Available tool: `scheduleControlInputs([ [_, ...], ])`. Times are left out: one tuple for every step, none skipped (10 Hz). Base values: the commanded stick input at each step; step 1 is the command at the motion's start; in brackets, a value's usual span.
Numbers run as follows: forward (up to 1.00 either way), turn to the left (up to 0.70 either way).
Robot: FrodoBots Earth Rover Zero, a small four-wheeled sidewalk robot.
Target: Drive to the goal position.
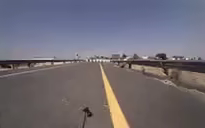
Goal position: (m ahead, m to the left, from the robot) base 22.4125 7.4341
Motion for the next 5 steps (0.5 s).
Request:
scheduleControlInputs([
  [1.00, -0.01],
  [1.00, -0.01],
  [1.00, -0.01],
  [1.00, -0.01],
  [1.00, -0.01],
])
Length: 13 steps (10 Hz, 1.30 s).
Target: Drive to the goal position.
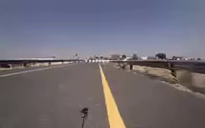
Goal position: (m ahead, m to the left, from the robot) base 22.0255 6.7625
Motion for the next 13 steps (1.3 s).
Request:
scheduleControlInputs([
  [1.00, -0.01],
  [1.00, -0.01],
  [1.00, -0.01],
  [1.00, -0.01],
  [1.00, -0.01],
  [1.00, -0.01],
  [1.00, -0.01],
  [1.00, -0.01],
  [1.00, -0.01],
  [1.00, -0.01],
  [1.00, -0.01],
  [1.00, -0.01],
  [1.00, -0.01],
])
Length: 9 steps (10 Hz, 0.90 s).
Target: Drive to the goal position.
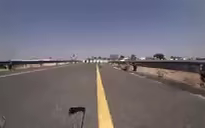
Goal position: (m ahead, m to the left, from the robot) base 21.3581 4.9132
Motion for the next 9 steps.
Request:
scheduleControlInputs([
  [1.00, -0.01],
  [1.00, -0.01],
  [1.00, 0.03],
  [1.00, 0.36],
  [1.00, 0.21],
  [1.00, 0.07],
  [1.00, -0.01],
  [1.00, -0.01],
  [1.00, -0.01],
])
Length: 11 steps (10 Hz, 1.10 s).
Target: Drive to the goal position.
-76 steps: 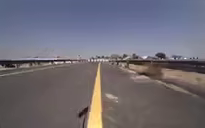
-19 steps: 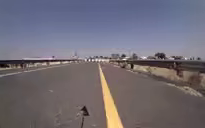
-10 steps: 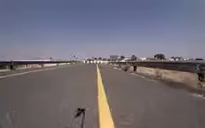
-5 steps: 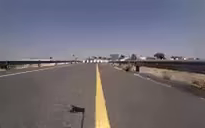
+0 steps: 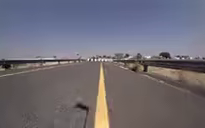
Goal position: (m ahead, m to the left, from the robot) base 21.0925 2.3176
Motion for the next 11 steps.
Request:
scheduleControlInputs([
  [1.00, -0.01],
  [1.00, -0.01],
  [1.00, -0.01],
  [1.00, -0.01],
  [1.00, -0.01],
  [1.00, -0.01],
  [1.00, -0.01],
  [1.00, -0.01],
  [1.00, -0.01],
  [1.00, -0.01],
  [1.00, -0.01],
])
